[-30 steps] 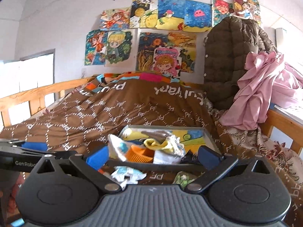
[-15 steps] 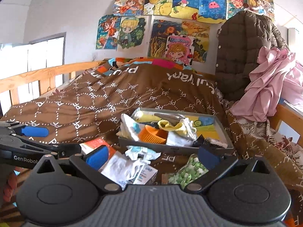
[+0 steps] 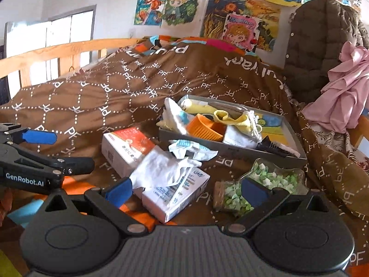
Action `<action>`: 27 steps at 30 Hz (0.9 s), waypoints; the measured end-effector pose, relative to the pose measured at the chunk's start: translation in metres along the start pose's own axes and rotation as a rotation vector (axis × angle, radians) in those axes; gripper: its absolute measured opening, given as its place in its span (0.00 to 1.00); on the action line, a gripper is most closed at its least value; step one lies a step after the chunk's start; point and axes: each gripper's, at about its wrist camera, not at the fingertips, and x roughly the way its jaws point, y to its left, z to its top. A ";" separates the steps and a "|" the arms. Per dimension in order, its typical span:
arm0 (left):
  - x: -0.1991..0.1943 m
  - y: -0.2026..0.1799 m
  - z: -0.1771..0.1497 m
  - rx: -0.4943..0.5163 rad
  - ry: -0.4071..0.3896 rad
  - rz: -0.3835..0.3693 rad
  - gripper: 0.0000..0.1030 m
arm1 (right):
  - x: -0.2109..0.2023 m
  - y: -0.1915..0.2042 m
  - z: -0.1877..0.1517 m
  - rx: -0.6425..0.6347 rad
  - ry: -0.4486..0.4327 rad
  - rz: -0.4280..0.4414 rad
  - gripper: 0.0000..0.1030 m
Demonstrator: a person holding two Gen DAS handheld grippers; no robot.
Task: Organize soft objects
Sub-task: 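Move both grippers toward the white cloth and blue-and-white packet by the box, then grasp the white cloth with the left gripper while the right gripper grasps the blue-and-white packet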
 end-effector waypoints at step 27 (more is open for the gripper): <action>0.034 -0.045 -0.006 0.167 -0.017 -0.204 0.99 | 0.028 -0.063 0.000 0.306 -0.041 0.067 1.00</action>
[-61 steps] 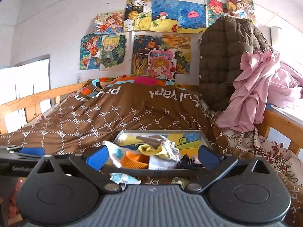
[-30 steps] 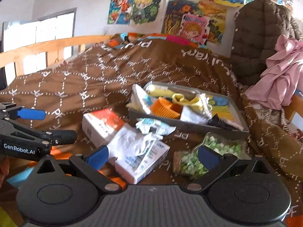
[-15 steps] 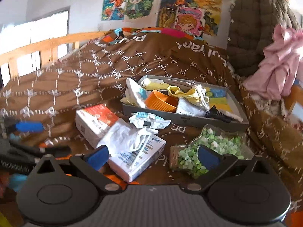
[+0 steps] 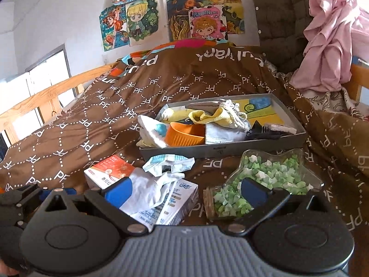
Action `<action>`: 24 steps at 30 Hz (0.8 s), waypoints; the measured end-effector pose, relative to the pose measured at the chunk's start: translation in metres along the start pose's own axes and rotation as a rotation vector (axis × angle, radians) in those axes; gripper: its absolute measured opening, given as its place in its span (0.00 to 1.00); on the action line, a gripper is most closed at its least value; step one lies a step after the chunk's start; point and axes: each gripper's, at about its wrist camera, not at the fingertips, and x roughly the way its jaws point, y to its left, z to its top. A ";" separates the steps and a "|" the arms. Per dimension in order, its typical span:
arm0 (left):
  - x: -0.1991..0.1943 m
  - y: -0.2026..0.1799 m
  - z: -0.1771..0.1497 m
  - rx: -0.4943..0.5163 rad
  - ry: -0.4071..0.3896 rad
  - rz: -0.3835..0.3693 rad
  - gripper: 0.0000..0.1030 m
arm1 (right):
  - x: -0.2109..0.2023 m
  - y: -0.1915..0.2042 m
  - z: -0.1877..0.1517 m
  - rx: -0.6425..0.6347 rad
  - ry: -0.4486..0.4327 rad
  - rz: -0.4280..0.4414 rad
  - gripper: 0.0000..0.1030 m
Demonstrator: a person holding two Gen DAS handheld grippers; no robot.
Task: Organize soft objects
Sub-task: 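Grasp the white cloth with the left gripper while the right gripper grasps the blue-and-white packet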
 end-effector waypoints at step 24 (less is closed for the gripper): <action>0.043 0.034 0.005 -0.392 0.137 -0.088 0.59 | 0.088 0.000 0.023 -0.021 0.004 0.118 0.99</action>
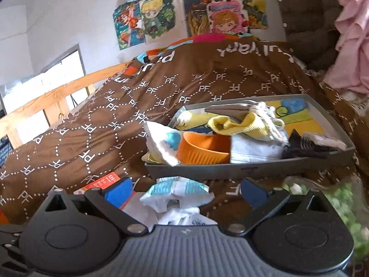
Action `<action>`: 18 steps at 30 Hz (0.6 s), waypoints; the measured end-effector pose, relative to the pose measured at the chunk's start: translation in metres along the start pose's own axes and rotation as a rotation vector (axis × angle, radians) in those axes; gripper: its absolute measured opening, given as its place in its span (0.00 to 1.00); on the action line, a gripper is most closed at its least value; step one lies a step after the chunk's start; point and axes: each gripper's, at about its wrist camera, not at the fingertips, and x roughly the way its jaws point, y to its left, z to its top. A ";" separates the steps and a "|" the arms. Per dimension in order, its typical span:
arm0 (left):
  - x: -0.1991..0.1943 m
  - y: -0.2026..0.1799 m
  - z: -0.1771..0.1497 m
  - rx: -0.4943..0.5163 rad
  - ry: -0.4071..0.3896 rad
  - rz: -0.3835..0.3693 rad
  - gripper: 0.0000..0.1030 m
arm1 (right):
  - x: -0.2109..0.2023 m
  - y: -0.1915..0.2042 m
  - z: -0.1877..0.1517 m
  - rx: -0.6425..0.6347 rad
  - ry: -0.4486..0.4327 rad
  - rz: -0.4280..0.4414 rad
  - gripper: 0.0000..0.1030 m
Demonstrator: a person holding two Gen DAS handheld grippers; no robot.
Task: Organize soft objects
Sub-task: 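Grasp the white cloth with the left gripper while the right gripper grasps the blue-and-white packet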
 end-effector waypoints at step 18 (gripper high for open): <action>0.012 0.012 0.007 -0.166 0.084 0.010 0.36 | 0.024 -0.008 -0.004 0.069 0.051 0.040 0.84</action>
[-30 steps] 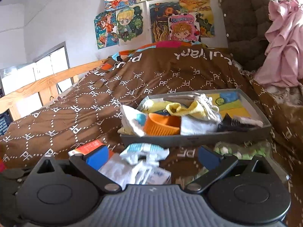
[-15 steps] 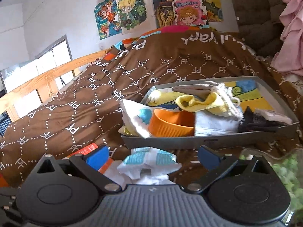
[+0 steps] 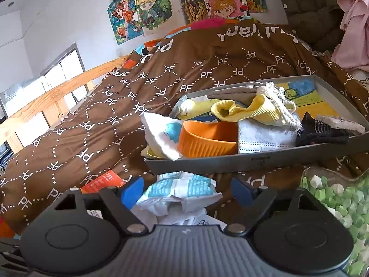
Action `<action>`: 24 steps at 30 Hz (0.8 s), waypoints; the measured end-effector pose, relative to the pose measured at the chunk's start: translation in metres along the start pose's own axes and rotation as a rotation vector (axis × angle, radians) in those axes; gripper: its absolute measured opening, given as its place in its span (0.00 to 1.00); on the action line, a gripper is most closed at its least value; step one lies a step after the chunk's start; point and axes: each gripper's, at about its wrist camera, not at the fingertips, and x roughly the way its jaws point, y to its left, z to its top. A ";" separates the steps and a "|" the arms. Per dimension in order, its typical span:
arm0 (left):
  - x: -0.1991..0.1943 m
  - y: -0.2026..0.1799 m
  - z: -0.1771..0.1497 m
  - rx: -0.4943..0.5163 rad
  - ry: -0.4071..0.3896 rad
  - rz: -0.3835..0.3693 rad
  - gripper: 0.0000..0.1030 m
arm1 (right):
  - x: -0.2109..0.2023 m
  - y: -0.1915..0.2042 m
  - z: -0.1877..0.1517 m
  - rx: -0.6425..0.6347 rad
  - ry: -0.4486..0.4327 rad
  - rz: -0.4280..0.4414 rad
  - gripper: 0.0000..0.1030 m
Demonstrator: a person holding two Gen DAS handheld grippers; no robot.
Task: Organize soft objects
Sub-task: 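Grasp the white cloth with the left gripper while the right gripper grasps the blue-and-white packet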
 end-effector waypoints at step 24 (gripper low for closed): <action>-0.010 -0.009 0.001 0.005 -0.017 -0.007 0.04 | 0.004 0.006 -0.007 -0.024 0.035 -0.006 0.66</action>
